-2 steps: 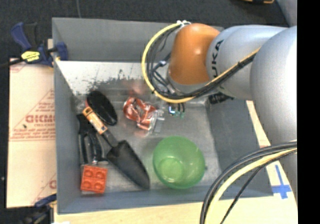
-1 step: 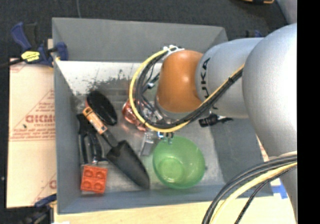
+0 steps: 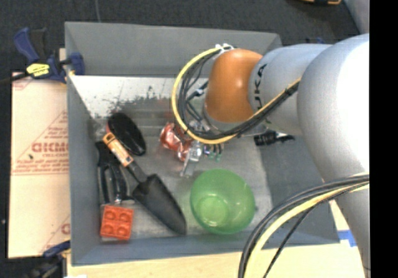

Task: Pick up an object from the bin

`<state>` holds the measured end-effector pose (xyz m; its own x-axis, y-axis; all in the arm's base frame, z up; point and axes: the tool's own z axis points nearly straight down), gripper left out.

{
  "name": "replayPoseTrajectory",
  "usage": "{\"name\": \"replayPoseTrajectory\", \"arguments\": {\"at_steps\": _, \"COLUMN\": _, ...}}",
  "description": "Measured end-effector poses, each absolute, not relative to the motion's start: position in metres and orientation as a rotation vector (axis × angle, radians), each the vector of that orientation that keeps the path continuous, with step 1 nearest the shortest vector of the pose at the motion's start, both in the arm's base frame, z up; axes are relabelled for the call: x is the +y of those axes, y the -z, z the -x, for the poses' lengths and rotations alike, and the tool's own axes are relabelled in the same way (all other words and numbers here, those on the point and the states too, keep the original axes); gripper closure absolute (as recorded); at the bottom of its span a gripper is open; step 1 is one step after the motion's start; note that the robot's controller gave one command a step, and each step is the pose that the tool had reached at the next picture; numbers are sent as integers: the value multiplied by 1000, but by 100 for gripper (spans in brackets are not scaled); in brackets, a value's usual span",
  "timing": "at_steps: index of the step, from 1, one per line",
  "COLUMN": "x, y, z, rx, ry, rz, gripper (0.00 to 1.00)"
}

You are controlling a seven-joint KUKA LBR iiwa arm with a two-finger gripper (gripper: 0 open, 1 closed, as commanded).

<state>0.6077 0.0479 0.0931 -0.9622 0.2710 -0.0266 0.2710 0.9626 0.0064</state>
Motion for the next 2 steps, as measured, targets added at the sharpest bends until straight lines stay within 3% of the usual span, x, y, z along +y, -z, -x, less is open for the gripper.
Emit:
{"name": "replayPoseTrajectory", "arguments": {"at_steps": 1, "x": 55, "y": -103, "z": -588, "rx": 3091, "ry": -2, "rz": -402, "gripper": 0}}
{"name": "replayPoseTrajectory", "arguments": {"at_steps": 2, "x": 57, "y": -123, "z": -580, "rx": 3108, "ry": -9, "rz": -299, "gripper": 0}}
